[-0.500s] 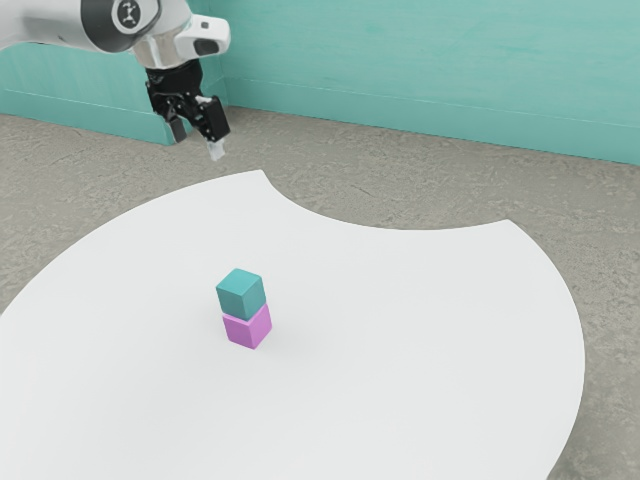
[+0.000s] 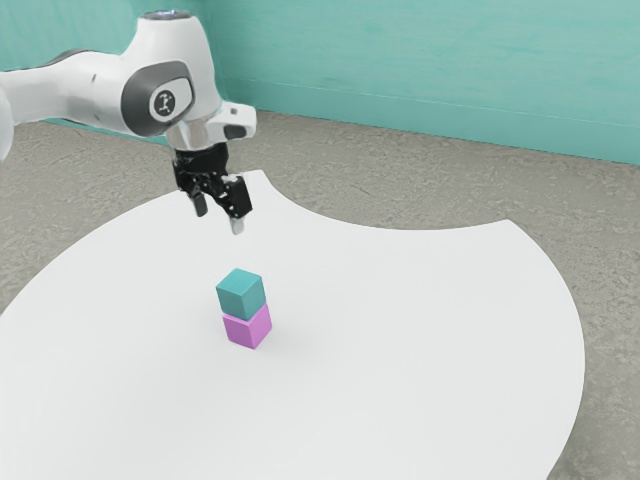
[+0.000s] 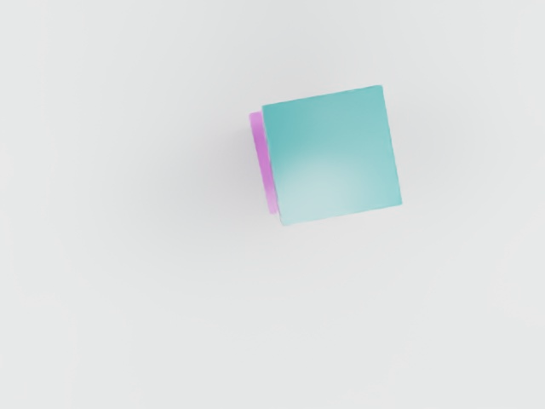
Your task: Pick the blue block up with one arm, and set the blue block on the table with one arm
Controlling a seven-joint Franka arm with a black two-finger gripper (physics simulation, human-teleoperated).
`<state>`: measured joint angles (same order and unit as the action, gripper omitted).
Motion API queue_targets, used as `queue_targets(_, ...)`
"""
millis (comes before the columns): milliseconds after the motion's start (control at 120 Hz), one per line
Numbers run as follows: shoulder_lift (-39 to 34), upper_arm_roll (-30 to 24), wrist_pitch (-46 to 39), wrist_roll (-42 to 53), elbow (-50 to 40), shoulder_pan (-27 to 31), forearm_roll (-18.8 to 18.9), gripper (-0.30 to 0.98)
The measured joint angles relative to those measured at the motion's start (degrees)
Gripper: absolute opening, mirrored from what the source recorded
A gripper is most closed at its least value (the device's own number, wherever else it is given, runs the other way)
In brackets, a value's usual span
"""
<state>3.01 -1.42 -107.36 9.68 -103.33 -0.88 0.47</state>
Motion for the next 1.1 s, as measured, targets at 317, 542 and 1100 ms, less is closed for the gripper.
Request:
queue_targets(317, 1.9, 0.3, -8.7, -3.2, -7.7, 0.8, -0.3, 0.69)
queue_targets(542, 4.2, 0.4, -12.5, -4.7, -9.8, 0.6, -0.3, 0.69)
queue_targets(1100, 10.5, 2.5, -19.0, -5.7, -7.5, 0.8, -1.3, 0.69)
